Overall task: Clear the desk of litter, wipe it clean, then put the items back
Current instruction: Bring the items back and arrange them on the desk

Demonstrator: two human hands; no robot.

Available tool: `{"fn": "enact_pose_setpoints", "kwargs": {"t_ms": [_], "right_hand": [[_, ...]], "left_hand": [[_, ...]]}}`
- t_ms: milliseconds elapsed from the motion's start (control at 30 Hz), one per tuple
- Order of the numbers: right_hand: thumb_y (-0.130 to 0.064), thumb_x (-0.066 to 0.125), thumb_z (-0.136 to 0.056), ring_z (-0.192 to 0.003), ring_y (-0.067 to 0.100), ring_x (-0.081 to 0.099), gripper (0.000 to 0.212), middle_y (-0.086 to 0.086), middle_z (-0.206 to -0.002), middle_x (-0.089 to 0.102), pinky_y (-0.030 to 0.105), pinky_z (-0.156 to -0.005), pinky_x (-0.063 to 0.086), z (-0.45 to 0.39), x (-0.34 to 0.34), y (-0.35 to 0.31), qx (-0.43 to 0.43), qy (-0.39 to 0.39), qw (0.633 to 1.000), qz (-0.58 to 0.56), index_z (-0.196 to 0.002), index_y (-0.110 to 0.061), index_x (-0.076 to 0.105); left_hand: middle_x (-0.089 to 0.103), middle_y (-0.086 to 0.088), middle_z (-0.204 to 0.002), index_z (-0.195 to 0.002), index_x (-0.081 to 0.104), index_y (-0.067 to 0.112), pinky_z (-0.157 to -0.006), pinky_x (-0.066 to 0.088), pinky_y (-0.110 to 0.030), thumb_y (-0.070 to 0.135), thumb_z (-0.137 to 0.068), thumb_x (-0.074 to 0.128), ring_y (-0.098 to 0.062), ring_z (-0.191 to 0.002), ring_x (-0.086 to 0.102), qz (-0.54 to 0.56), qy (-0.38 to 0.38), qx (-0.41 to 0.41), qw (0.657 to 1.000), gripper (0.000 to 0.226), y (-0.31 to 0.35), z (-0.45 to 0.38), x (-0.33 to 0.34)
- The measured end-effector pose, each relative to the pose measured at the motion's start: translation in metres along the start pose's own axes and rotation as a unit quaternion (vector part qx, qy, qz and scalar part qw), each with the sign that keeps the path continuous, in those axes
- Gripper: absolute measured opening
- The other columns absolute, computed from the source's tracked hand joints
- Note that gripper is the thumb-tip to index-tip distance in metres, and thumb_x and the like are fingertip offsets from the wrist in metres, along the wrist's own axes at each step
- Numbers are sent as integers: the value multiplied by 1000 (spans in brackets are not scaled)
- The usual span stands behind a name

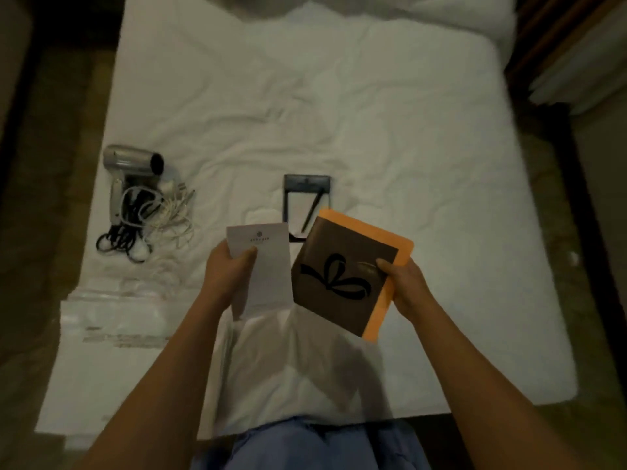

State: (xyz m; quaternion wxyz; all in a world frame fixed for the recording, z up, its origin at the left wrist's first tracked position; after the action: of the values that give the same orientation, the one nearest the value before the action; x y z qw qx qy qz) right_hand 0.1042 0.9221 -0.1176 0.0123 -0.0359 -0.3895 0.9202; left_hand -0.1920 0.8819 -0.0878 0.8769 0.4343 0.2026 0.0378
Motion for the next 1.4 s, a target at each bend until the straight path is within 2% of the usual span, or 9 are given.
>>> {"fn": "enact_pose_setpoints", "kwargs": {"t_ms": [133, 267, 500, 600, 867, 1033, 1200, 1300, 1400], "right_hand": [[-2, 57, -90, -93, 29, 66, 19, 12, -104, 68, 45, -87, 52, 62, -99, -11, -39, 84, 993, -75, -106, -11, 64], [-9, 61, -90, -90, 30, 68, 11, 11, -97, 71, 44, -84, 54, 140, -201, 15, -59, 172, 971, -155, -96, -13, 68], [-15, 55, -95, -84, 20, 67, 13, 8, -100, 69, 31, -66, 53, 283, -374, 87, -100, 322, 899, -281, -102, -11, 66], [-17, 56, -95, -88, 20, 65, 11, 5, -100, 68, 32, -72, 53, 354, -434, 130, -101, 398, 849, -333, -100, -13, 65], [-15, 54, -96, -89, 22, 65, 7, 7, -97, 67, 35, -77, 51, 507, -499, 258, -91, 579, 671, -454, -97, -17, 61], [-14, 55, -95, -95, 30, 66, 10, 16, -104, 69, 44, -85, 52, 559, -489, 323, -77, 642, 562, -515, -99, -10, 63], [-11, 53, -95, -92, 30, 68, 12, 15, -100, 69, 41, -80, 54, 590, -471, 361, -67, 683, 472, -553, -104, -9, 62], [-12, 52, -96, -88, 30, 68, 14, 15, -98, 70, 38, -72, 55, 611, -454, 386, -58, 717, 395, -572, -106, -9, 61], [-15, 52, -96, -91, 35, 69, 18, 17, -99, 71, 54, -84, 54, 619, -425, 412, -36, 738, 315, -596, -109, -7, 62]], "left_hand": [[64, -15, -105, -109, 60, 6, -81, 52, -40, 15, -86, 66, -34, -96, 63, -18, -65, 54, 996, 24, 53, 46, 73], [65, -15, -107, -111, 60, 5, -79, 50, -38, 24, -81, 69, -29, -93, 62, -64, -161, 132, 976, 37, 98, 130, 159], [65, -8, -104, -106, 64, 12, -79, 47, -33, 14, -90, 61, -26, -93, 62, -163, -344, 231, 895, 17, 120, 310, 341], [65, -7, -102, -107, 64, 10, -76, 46, -32, 17, -89, 63, -23, -88, 61, -189, -423, 256, 848, 19, 114, 395, 413], [63, -5, -106, -115, 57, 14, -71, 46, -32, 24, -92, 61, -22, -91, 60, -258, -619, 269, 691, 25, 50, 606, 533], [64, -6, -108, -118, 57, 14, -70, 46, -33, 25, -93, 58, -21, -90, 60, -326, -696, 294, 568, 27, -5, 696, 564], [65, -4, -108, -116, 57, 17, -80, 54, -41, 27, -93, 58, -22, -93, 63, -377, -746, 304, 457, 26, -49, 750, 578], [65, -2, -104, -112, 57, 18, -72, 54, -36, 26, -93, 58, -21, -90, 63, -400, -776, 305, 380, 20, -79, 791, 588], [64, -2, -104, -108, 56, 20, -70, 52, -32, 22, -94, 57, -20, -91, 62, -415, -794, 314, 315, 13, -110, 825, 588]]}}
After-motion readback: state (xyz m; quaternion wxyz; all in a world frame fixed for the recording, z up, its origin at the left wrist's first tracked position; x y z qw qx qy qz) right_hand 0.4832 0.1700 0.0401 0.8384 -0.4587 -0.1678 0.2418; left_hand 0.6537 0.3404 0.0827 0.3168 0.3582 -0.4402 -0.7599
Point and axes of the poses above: each hand's wrist, its own z-axis away from the middle knuckle, its own x-axis out of the palm, y = z × x, the point moved 4 cm from there along -z, towards the middle knuckle
